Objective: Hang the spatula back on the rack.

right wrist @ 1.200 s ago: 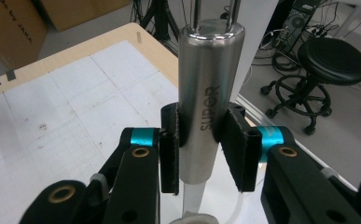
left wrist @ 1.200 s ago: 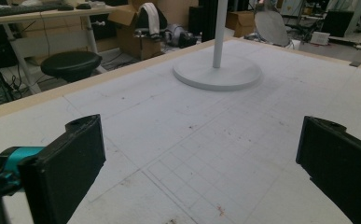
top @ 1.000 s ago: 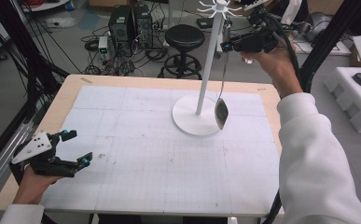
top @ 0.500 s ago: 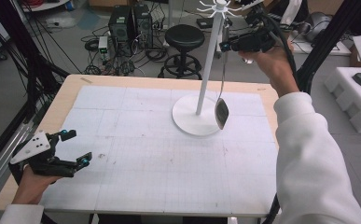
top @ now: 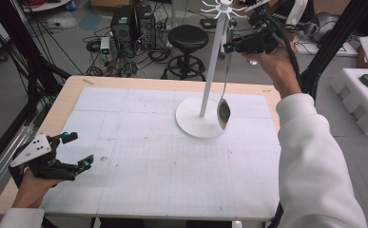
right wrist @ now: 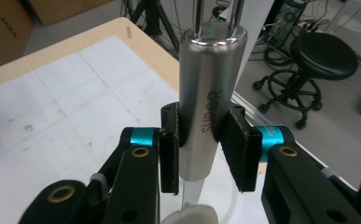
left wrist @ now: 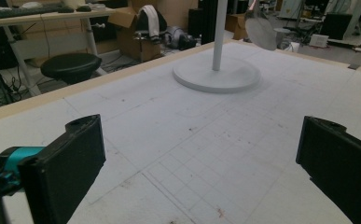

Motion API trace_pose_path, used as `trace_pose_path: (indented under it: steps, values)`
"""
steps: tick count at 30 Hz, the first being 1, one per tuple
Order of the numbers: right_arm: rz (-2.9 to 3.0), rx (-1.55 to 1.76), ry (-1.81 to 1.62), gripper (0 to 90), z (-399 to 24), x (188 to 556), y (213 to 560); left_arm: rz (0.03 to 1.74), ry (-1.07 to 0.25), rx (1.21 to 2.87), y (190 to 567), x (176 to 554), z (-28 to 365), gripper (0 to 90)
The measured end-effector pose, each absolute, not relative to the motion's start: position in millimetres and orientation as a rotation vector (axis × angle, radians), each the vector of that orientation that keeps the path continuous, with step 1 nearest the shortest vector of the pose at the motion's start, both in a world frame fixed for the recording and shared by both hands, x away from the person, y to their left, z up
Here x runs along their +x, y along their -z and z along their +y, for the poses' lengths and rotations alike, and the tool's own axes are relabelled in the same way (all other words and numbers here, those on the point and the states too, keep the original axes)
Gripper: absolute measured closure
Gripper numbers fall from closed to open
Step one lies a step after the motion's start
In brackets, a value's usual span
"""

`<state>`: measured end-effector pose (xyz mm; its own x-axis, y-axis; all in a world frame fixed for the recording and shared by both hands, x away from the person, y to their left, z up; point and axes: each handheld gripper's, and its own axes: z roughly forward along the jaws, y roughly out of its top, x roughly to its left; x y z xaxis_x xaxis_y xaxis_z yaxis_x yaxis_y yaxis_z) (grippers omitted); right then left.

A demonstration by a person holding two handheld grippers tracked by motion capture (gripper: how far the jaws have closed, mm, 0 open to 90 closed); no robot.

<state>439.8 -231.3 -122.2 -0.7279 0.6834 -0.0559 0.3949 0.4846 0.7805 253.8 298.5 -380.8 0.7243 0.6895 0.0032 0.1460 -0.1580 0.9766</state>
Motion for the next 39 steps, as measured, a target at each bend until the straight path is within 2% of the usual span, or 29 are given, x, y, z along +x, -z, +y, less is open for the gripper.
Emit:
trace_pose_path:
  steps: [10, 14, 18, 23, 27, 28, 39]
  values:
    - [2.363, 0.833, -1.168, 60.0, -238, 426, 131, 0.674, -0.554, 1.695, 380, 253, 299, 1.7]
    - [2.355, 0.784, -1.233, 51.9, -242, 416, 138, 0.672, -0.552, 1.694, 380, 252, 298, 1.7]
    - [2.353, 0.769, -1.290, 40.2, -250, 403, 152, 0.673, -0.552, 1.692, 379, 252, 299, 1.7]
    - [2.335, 0.720, -1.327, 14.1, -257, 385, 171, 0.667, -0.558, 1.695, 378, 250, 298, 1.7]
    - [2.304, 0.702, -1.397, 6.5, -266, 370, 186, 0.663, -0.560, 1.688, 376, 249, 299, 1.7]
    - [2.306, 0.697, -1.413, 1.1, -268, 365, 191, 0.661, -0.560, 1.691, 376, 249, 299, 1.7]
    - [2.255, 0.596, -1.541, 0.0, -282, 322, 236, 0.653, -0.536, 1.685, 376, 248, 298, 1.7]
